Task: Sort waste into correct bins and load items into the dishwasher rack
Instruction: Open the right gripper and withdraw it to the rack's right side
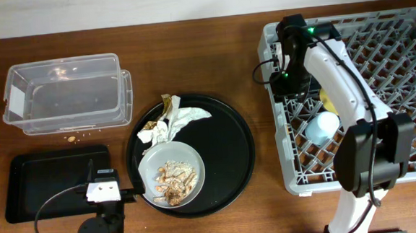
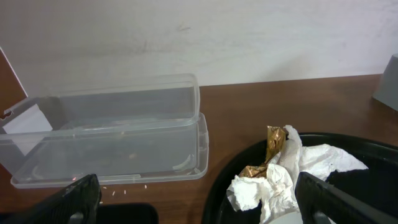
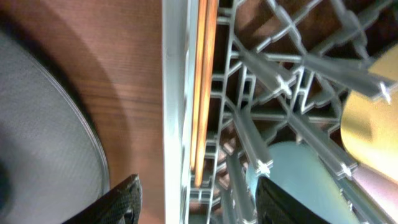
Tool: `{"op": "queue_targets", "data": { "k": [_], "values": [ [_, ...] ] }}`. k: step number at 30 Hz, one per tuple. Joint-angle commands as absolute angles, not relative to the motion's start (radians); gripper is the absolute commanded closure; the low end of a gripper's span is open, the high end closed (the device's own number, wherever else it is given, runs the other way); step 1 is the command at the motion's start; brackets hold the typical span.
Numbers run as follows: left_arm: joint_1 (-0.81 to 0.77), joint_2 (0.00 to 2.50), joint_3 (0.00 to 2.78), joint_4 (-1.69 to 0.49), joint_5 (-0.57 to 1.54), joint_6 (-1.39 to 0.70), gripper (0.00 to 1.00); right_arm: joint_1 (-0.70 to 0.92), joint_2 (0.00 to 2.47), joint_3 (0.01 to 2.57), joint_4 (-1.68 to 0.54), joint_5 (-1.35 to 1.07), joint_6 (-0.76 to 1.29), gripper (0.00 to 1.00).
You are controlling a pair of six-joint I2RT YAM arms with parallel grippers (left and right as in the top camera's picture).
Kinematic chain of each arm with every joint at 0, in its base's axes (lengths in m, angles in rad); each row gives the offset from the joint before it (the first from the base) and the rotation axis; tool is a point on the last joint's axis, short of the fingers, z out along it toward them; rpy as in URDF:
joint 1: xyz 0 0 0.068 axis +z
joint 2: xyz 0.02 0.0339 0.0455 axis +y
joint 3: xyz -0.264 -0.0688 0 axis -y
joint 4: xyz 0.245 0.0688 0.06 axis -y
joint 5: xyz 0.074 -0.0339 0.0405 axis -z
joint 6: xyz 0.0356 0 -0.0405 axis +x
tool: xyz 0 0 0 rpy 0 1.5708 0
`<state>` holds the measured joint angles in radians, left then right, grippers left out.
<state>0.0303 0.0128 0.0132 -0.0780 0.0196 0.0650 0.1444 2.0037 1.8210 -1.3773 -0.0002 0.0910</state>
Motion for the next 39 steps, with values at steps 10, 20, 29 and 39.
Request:
{"op": "queue_targets", "data": {
  "k": [10,20,29,39],
  "values": [
    [0.026,0.006,0.009,-0.080,0.031,0.084,0.01,0.087,1.576,1.926,-1.609,0.068,0.310,0.05],
    [0.026,0.006,0.008,-0.080,0.031,0.084,0.01,-0.283,1.528,1.922,-1.696,0.060,0.324,0.01],
    [0.026,0.006,0.008,-0.080,0.031,0.084,0.01,-0.452,1.529,1.921,-1.695,0.057,0.323,0.01],
    [0.025,0.006,0.009,-0.079,0.072,0.057,0.01,-0.452,1.528,1.921,-1.695,0.057,0.323,0.01]
  ]
}}
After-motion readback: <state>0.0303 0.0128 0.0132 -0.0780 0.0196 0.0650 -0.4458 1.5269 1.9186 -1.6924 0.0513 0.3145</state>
